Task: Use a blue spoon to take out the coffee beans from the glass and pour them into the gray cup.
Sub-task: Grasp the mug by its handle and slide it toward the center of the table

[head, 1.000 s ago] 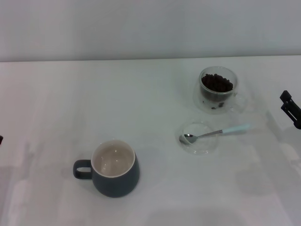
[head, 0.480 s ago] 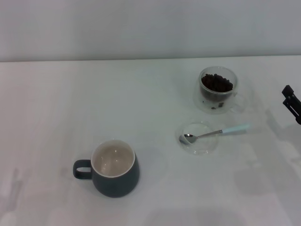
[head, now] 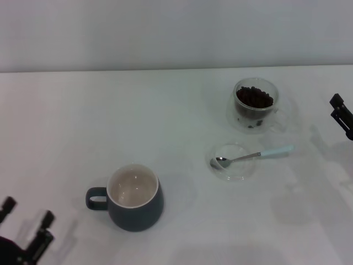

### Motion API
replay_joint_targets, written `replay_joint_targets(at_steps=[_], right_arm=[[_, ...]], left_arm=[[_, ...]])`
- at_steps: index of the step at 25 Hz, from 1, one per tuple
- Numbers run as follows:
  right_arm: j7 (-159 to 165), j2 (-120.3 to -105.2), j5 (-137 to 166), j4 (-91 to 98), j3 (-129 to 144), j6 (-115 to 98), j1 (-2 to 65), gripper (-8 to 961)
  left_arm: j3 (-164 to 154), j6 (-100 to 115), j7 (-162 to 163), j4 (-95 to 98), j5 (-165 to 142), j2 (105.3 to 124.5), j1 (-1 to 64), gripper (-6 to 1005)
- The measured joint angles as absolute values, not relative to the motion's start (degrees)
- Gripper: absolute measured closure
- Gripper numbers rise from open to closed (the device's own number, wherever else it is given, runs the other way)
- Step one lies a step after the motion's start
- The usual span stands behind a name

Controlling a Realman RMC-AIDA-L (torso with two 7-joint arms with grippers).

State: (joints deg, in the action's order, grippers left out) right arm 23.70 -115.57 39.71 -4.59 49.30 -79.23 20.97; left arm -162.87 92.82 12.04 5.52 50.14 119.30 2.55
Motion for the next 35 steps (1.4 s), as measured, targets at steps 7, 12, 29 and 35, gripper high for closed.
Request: replay_joint_targets(at_steps=[7, 12, 29, 35], right_arm=[[23.7, -115.57, 39.5, -3.8, 49.3, -79.2, 21.0, 110], [23.7, -115.57, 39.5, -3.6, 49.3, -79.2, 21.1, 110], [23.7, -115.57, 39.4, -2.2, 49.1, -78.8, 21.4, 111], [23.8, -115.58, 39.4, -2.0, 49.1, -78.7, 21.5, 111]], left_arm=[[-162.9, 87.6, 11.3, 5.3, 46.3, 119.32, 4.8, 217], [-162.9, 82.8, 11.3, 5.6, 46.0, 119.38, 6.5, 218], [-162.8, 76.1, 11.7, 6.5, 46.1, 119.44, 11.7, 220], [-162.8, 74.8, 11.7, 6.4, 46.1, 119.46, 13.0, 221]])
